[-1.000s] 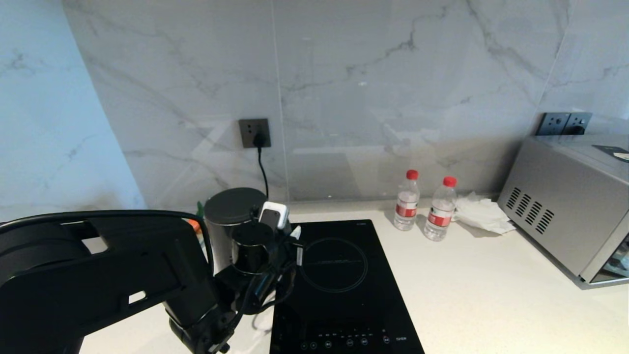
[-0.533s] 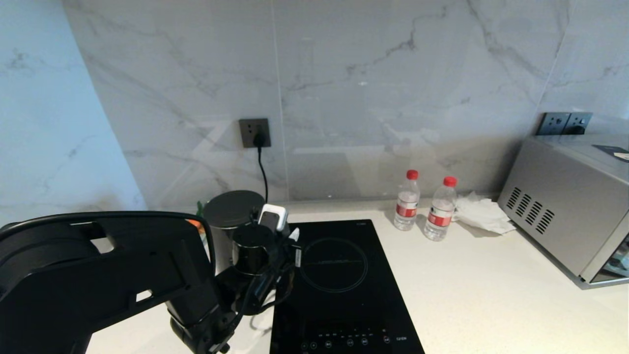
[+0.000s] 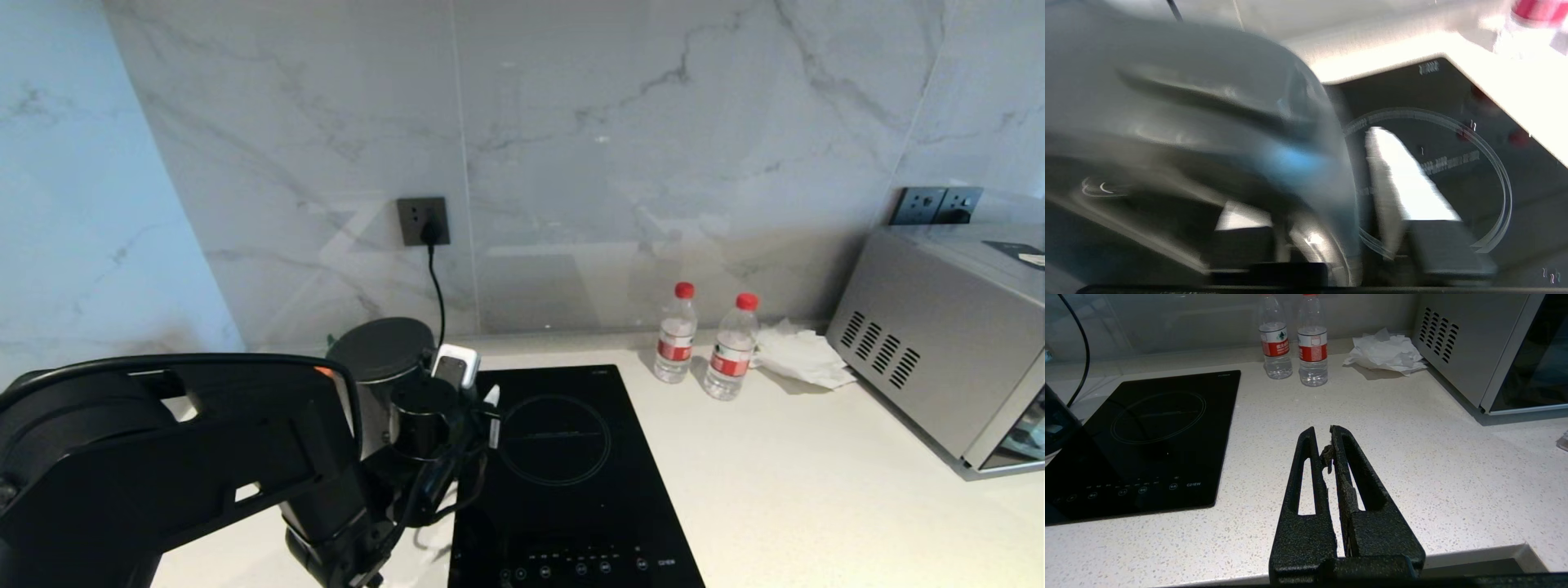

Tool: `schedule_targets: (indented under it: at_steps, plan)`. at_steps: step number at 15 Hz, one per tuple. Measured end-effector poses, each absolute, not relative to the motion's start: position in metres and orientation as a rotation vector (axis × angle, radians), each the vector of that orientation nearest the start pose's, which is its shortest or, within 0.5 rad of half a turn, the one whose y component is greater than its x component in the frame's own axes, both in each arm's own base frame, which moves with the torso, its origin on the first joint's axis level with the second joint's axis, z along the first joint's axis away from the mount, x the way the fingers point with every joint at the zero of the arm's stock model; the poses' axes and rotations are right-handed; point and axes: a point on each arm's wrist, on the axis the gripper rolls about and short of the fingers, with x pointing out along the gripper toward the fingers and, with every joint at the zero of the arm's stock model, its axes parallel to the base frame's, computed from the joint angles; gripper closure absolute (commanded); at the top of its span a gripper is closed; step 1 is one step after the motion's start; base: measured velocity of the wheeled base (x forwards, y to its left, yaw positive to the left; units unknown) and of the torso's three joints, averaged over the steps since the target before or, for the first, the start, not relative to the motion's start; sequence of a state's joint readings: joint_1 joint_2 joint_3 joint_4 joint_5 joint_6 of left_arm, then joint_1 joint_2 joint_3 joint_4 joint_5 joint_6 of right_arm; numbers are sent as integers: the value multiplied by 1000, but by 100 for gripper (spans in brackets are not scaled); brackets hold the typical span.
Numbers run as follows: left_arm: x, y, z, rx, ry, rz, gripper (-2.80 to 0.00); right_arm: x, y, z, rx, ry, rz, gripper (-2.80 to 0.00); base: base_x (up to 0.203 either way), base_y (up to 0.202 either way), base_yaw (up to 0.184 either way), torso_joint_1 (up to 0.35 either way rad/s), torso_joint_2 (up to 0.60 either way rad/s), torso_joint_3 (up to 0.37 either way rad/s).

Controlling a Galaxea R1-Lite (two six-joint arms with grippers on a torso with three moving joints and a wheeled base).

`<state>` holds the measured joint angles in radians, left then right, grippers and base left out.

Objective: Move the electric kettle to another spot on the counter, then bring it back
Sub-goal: Place it on the power base

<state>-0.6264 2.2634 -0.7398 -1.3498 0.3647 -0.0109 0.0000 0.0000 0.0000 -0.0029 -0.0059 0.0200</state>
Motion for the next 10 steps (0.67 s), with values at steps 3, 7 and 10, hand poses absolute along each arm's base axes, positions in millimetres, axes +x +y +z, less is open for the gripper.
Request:
schedule_targets:
  at_steps: [3,7,10]
  plan:
    - [308,-214,45,66,146,-265,-280,-23,0,76,20,-3,-7,0,0,0,0,0,0,0]
    - [308,-209,49,57,143,-257,-280,-23,0,76,20,-3,-6,0,0,0,0,0,0,0]
    - [303,-201,43,35,177,-247,-280,-23,0,76,20,-3,-6,0,0,0,0,0,0,0]
